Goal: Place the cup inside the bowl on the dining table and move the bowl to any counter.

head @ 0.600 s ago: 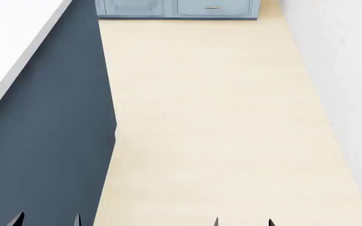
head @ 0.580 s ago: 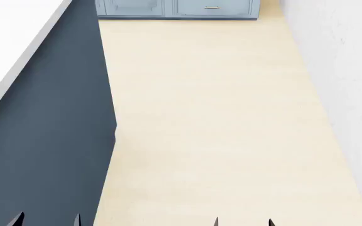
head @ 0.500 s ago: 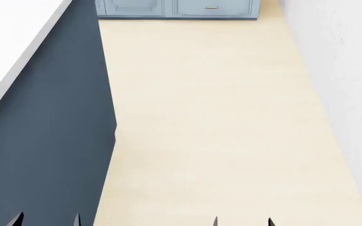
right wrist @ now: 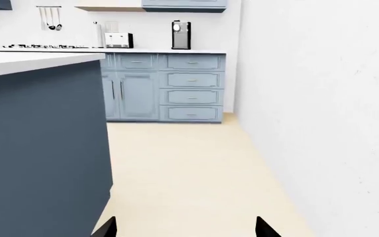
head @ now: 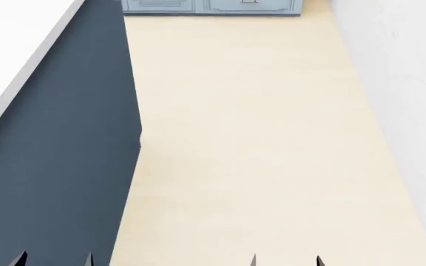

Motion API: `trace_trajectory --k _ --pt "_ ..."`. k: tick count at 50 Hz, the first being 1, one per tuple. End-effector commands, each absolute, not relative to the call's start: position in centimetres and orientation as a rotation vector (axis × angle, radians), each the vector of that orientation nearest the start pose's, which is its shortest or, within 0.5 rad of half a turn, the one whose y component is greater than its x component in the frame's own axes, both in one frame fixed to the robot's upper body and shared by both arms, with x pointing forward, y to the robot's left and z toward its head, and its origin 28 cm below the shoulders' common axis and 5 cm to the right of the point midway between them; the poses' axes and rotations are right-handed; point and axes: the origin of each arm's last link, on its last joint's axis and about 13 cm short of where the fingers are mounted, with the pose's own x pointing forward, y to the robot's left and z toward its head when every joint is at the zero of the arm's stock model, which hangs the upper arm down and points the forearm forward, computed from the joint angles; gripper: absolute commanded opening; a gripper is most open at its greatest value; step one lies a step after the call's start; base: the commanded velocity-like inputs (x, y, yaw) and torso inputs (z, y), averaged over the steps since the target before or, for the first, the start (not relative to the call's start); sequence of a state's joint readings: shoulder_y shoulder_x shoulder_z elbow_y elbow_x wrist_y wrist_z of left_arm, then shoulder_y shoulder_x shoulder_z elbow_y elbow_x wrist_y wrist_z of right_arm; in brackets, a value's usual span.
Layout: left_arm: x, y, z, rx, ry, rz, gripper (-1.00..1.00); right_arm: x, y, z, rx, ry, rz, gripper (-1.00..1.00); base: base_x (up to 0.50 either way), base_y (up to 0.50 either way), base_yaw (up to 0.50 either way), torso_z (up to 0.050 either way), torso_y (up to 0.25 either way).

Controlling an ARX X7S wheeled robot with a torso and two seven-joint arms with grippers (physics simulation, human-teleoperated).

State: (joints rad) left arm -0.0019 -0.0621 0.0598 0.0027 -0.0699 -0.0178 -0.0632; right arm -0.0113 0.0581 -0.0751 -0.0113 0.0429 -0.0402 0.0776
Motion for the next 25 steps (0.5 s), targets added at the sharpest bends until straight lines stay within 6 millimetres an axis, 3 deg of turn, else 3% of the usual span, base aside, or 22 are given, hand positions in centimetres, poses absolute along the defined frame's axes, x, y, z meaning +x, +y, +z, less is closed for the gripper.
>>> trace_trajectory --k 1,7,14,25 --pt "21.00 20.85 1.31 -0.010 0.016 0.005 1.00 20.82 -9.52 1.46 -0.030 -0.025 -0.011 1.00 -0.50 0.00 0.00 0.000 0.000" --pt "20.91 20.97 1.27 -0.007 0.018 0.009 1.00 20.83 -9.53 1.54 -0.046 -0.032 -0.020 1.00 -0.39 0.18 0.00 0.000 0.000" --pt "21.03 20.80 1.24 -0.006 0.020 0.009 1.00 20.79 -9.55 1.56 -0.034 -0.040 -0.020 1.00 -0.31 0.45 0.00 0.000 0.000" --pt "21.03 20.81 1.23 -0.005 0.022 0.006 1.00 20.75 -9.55 1.59 -0.022 -0.048 -0.020 1.00 -0.49 0.34 0.00 0.000 0.000"
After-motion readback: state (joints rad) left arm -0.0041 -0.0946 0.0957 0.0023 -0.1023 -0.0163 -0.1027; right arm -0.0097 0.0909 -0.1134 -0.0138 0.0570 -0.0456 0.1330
